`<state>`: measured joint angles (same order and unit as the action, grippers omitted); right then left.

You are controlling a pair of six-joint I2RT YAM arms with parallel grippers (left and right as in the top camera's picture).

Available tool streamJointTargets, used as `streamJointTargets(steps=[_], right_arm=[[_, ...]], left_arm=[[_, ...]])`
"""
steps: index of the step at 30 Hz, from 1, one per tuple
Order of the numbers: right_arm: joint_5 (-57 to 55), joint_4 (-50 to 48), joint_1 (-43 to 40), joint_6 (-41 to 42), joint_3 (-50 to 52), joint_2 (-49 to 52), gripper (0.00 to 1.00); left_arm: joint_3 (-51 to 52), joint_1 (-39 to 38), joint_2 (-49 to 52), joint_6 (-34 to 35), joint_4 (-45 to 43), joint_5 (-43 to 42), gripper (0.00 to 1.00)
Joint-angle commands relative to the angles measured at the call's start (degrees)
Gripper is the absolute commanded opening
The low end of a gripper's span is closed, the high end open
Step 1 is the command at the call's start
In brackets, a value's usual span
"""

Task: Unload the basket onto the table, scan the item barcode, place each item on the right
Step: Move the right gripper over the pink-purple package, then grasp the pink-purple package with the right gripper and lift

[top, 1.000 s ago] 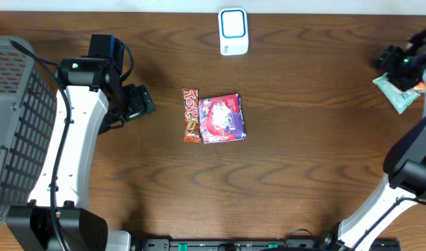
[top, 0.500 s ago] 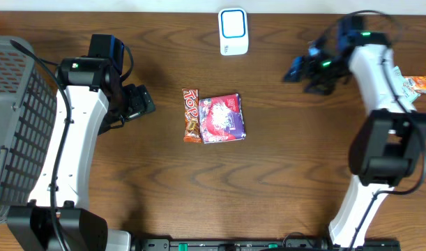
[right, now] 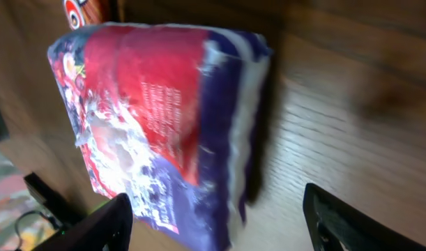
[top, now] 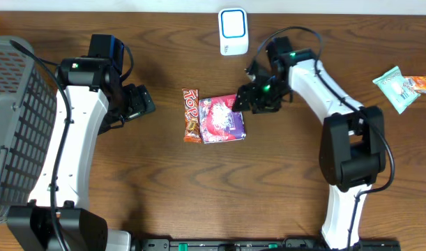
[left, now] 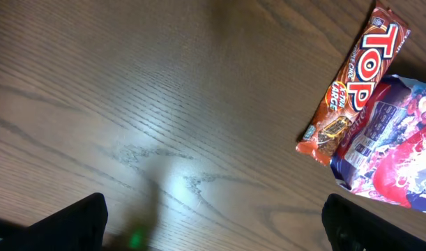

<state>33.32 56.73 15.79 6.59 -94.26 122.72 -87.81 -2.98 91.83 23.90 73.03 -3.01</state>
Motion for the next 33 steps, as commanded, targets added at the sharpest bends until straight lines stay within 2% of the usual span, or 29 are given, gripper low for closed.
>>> streamJointTargets(steps=[1,3,8,9,10,15,18,24,26,28,29,31,32,33], right_arm=[[0.4,-3.8,2.1,2.4,3.5,-0.9,0.71],[-0.5,-6.3,2.8,4.5,5.3,-0.9,0.64],[-1.5,-8.7,3.0,6.6,7.2,-0.9,0.19],[-1.5,-8.6,3.0,6.6,7.0,-0.9,0.07],[-1.5,-8.2,3.0,6.3,6.6,-1.0,0.01],[-3.6,-1.6,2.9,3.5,0.9,-1.2,0.01],[-12.9,4.7,3.0,4.0,-4.6,-2.2,0.01],[-41.7,17.7,4.7,9.5,-15.5,-3.3,0.01],[-44.4,19.2,5.3,9.7,-16.0,-3.3,0.01],[-42.5,19.4,5.4,9.6,-15.5,-3.1,0.01],[-38.1,18.7,5.4,8.3,-14.3,-3.0,0.11],[-30.4,16.3,5.4,4.8,-12.3,-3.0,0.37],[-25.1,14.4,5.4,2.1,-10.8,-3.0,0.53],[-21.2,13.0,5.4,0.3,-9.7,-2.9,0.64]], left_arm=[[0.1,0.1,0.3,-0.8,0.0,0.7,0.98],[0.1,0.1,0.3,-0.8,0.0,0.7,0.98],[0.1,0.1,0.3,-0.7,0.0,0.7,0.98],[0.1,0.1,0.3,-0.8,0.0,0.7,0.98],[0.1,0.1,0.3,-0.8,0.0,0.7,0.98],[0.1,0.1,0.3,-0.8,0.0,0.7,0.98],[0.1,0.1,0.3,-0.8,0.0,0.7,0.98],[0.1,0.1,0.3,-0.8,0.0,0.7,0.98],[0.1,0.1,0.3,-0.8,0.0,0.7,0.98],[0.1,0.1,0.3,-0.8,0.0,0.7,0.98],[0.1,0.1,0.3,-0.8,0.0,0.7,0.98],[0.1,0.1,0.3,-0.8,0.0,0.7,0.98],[0.1,0.1,0.3,-0.8,0.0,0.7,0.98],[0.1,0.1,0.3,-0.8,0.0,0.7,0.98]])
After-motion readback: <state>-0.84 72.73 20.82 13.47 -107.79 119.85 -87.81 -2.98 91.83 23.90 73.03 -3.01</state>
